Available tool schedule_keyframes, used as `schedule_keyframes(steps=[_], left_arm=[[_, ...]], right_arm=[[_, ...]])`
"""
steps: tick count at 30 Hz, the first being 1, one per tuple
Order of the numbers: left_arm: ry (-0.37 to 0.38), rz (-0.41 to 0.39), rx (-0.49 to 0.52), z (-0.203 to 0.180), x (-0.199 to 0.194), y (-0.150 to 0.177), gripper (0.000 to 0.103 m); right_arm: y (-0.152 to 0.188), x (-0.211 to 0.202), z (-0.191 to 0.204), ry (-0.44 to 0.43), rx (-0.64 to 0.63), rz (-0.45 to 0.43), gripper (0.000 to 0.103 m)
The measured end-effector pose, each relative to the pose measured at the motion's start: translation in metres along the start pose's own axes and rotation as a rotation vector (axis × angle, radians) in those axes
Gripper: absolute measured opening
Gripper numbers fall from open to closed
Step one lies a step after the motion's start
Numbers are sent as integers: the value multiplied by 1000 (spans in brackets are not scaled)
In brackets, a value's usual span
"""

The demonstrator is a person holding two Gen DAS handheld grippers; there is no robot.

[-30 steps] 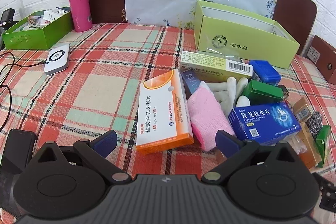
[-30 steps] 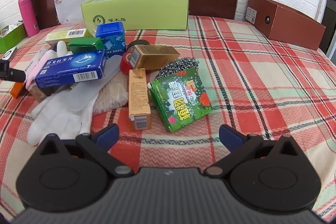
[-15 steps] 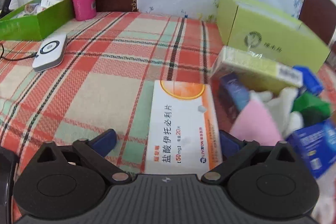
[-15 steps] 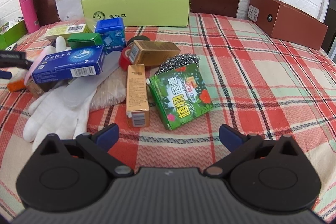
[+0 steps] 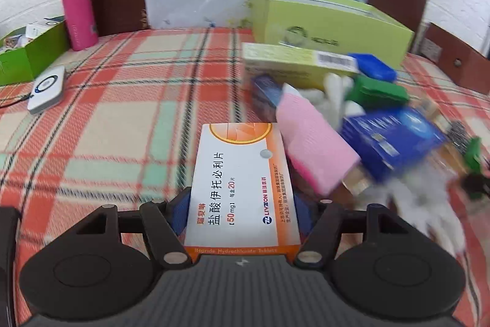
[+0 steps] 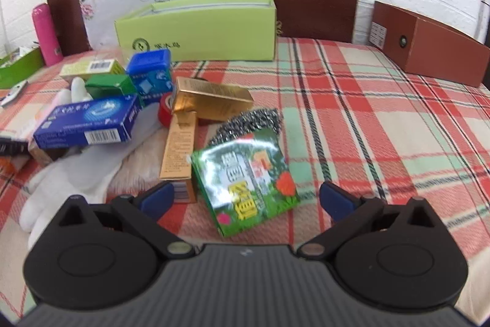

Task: Organize objects
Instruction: 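Grasp the white-orange medicine box with the left gripper while the right grasps the green-red box, then carry both boxes into the lime-green box and open both grippers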

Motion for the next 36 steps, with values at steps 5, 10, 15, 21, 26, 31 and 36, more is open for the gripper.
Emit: schedule_keyframes(steps=[5, 10, 15, 21, 26, 31, 36], left_arm=[[-56, -26, 67, -9, -3, 14, 83], [-67, -2, 30, -6, 4, 6, 84], [-35, 6, 28, -7, -7, 1, 71], [42, -68, 15, -6, -57, -10, 71], [122, -187, 53, -30, -85, -51, 71], [207, -283, 92, -76, -78, -105, 71], [232, -275, -17, -103, -32, -163, 71]], right_arm=[[1, 9, -4, -69, -58, -6, 101], [15, -6, -12, -101, 22, -35, 65], [14, -33, -11, -122, 50, -88, 63], [-12, -66, -11, -146, 25, -186, 63], [-50, -71, -10, -196, 19, -270, 63], [-109, -56, -10, -193, -27, -339, 63], [-167, -5, -19, -147, -41, -324, 63]])
Point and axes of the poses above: each gripper's, at about its wrist camera, not at the fingertips, and x roughly the way its jaws point, z to its left, y to its underside, the point moved 5 cm from there along x, roughly the way its jaws point, and after that the axes turned 11 degrees about -x, right-handed, at the moved point
